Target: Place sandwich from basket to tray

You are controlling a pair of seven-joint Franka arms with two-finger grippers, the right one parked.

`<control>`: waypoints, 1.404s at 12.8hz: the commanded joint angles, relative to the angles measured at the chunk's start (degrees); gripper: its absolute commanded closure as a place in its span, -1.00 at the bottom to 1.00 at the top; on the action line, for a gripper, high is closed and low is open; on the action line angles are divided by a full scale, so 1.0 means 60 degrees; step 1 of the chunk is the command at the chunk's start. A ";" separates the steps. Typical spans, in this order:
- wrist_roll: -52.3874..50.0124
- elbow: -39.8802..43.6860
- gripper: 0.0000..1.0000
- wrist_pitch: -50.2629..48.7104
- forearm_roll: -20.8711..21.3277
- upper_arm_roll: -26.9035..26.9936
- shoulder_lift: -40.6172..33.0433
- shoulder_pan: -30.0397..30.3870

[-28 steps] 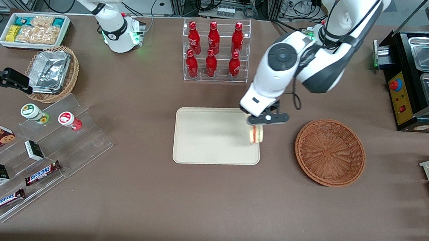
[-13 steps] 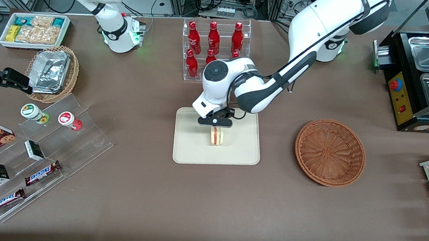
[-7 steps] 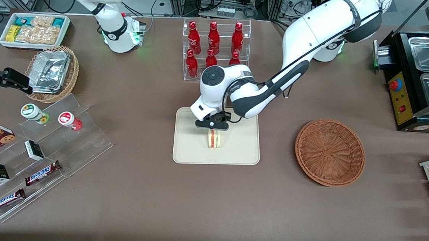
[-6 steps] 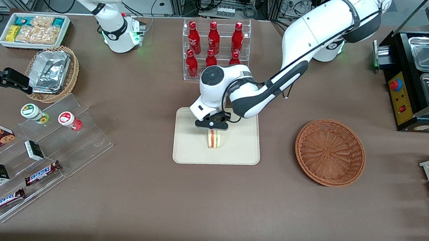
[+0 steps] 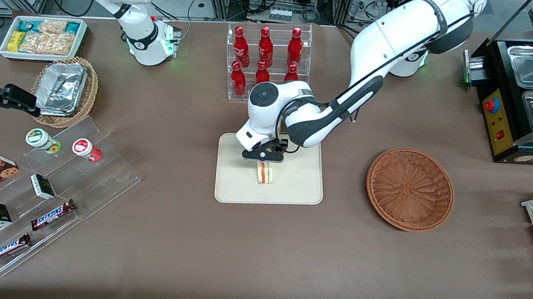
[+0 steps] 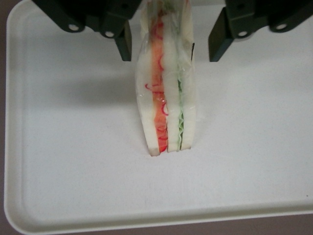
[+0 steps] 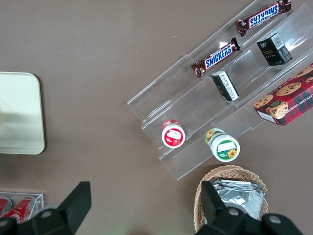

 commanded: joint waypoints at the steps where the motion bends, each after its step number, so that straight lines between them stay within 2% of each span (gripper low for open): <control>1: -0.0263 0.0114 -1.00 -0.0412 0.0002 -0.0039 -0.0428 0.0093; 3: -0.0496 0.0085 -1.00 -0.0939 -0.0552 -0.0083 -0.1187 0.0356; 8: -0.0323 0.0099 -1.00 -0.2667 -0.2470 -0.0083 -0.3209 0.1219; 11: -0.0147 0.0114 -1.00 -0.3897 -0.3029 -0.0098 -0.4104 0.1893; 12: 0.0158 0.0114 -1.00 -0.4263 -0.3103 -0.0054 -0.4382 0.1939; 15: 0.2102 0.0143 -1.00 -0.5391 -0.4112 0.0325 -0.5217 0.2538; 18: 0.4636 0.0129 -1.00 -0.6242 -0.5327 0.1947 -0.6140 0.2628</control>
